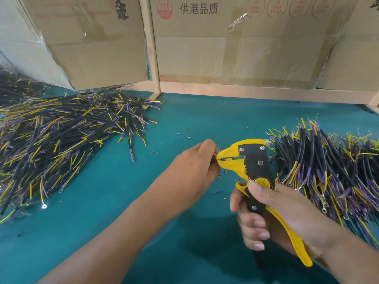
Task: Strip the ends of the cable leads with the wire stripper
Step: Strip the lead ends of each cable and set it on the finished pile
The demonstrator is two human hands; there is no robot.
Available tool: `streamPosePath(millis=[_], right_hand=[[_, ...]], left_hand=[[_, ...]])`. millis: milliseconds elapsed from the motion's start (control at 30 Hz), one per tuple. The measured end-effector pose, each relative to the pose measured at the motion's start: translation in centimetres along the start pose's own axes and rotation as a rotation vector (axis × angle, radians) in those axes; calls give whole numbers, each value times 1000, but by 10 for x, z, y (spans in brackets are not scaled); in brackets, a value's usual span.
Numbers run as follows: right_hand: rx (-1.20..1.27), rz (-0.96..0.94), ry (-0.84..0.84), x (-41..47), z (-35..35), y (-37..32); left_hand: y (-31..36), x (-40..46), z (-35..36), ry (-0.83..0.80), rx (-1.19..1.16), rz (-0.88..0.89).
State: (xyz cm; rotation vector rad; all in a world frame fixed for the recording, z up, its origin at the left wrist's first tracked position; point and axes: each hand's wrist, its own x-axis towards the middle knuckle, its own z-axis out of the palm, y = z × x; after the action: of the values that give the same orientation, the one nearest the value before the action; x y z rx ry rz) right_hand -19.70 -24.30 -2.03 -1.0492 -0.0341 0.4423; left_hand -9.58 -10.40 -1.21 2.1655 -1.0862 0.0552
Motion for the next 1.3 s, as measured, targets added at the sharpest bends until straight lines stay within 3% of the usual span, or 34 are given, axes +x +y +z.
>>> streamPosePath(millis=[233,367,500,633,967,1300], right_hand=[[53,-77,82,-19,-30,1],[82,-95,57,-21,-30,-4],[121,-118,16,-20,-30,-2],[143,-150,20,-19,-26,3],[64,-140,188,-21,-19,-1],[10,-125,172,-26,-15,-6]], left_hand=[[-11,3,0,201,-147,93],[-16,4,-4,226,-151,136],[-11,4,0,318,-236,63],[-6,4,5,393,-34,164],[-16,4,-8,259,126,300],[-29,8,-27,194,137,376]])
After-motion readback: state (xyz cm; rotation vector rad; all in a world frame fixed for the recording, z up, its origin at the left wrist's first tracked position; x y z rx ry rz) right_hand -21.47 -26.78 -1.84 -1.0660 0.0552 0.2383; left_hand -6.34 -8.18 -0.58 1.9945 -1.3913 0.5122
